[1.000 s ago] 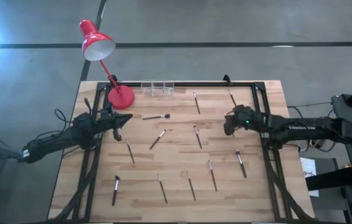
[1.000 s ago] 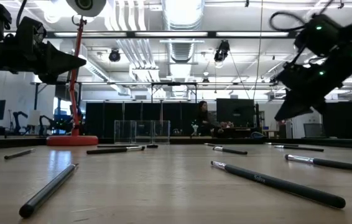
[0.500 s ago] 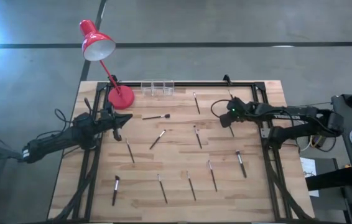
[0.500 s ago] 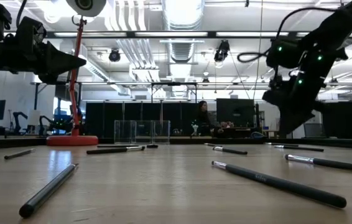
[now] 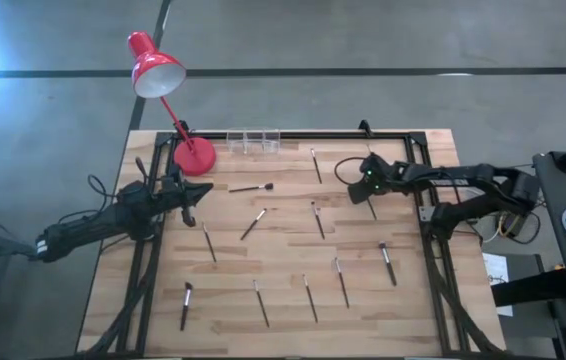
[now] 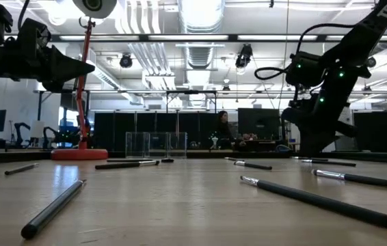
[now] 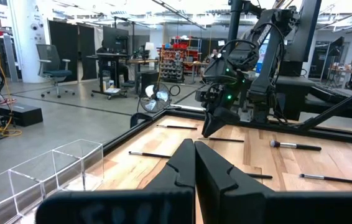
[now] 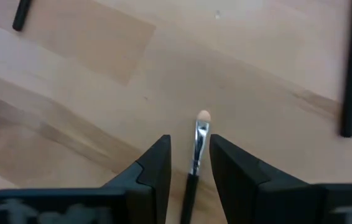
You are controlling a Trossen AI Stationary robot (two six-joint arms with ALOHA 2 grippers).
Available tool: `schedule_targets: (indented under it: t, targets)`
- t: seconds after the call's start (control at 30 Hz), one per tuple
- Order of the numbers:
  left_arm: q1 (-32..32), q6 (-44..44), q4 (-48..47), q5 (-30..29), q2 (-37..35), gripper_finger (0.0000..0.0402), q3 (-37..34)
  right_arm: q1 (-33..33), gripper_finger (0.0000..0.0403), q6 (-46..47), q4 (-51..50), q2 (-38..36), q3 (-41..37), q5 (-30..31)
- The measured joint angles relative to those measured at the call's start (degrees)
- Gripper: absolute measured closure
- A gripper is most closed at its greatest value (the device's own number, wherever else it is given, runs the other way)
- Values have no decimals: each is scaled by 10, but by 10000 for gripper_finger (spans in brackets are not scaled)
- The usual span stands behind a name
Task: Pick & Place Makeup Supplies
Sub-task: Put the makeup brush into the transparent organizer
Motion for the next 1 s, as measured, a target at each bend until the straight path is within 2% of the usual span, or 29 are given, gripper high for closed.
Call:
schedule_targets:
  t: [0.3, 0.47, 0.73, 1.0]
  targets:
    - [0, 0, 0, 0, 0, 401, 0, 1, 308, 9, -2, 63, 28, 45]
    - [0, 0, 0, 0, 0, 401, 0, 2, 331, -1, -5, 86, 42, 47]
    - [0, 0, 0, 0, 0, 401, 0, 2, 390, -31, -4, 72, 40, 44]
    - [0, 0, 0, 0, 0, 401, 0, 2, 394, -78, -6, 50, 39, 36]
